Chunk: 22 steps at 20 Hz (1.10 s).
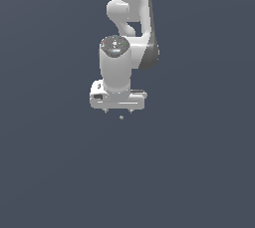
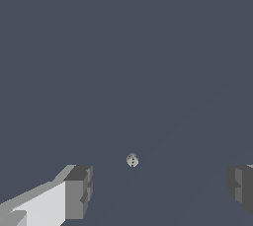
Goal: Pick up the object and move it to a goal position.
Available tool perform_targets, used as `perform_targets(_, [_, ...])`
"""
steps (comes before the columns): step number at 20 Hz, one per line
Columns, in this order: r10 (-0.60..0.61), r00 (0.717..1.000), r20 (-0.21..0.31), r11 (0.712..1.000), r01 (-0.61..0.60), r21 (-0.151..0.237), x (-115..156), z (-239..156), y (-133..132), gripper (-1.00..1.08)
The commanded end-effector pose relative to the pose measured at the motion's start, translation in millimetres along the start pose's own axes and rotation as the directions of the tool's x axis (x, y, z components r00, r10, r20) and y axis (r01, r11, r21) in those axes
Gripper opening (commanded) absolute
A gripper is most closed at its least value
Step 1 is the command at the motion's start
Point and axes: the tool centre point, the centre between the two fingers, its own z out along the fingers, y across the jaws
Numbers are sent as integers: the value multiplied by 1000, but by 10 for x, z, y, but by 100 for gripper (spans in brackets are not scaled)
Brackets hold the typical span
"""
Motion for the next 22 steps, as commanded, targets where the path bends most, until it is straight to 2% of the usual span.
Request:
perform_targets(1, [0, 1000, 0, 1000, 0, 0, 0, 0, 0, 100])
perform_targets(12, [67, 997, -44, 998, -68, -10, 83, -165, 300, 100])
perform_targets(22, [109, 993, -40, 994, -110, -3, 53, -84, 256, 100])
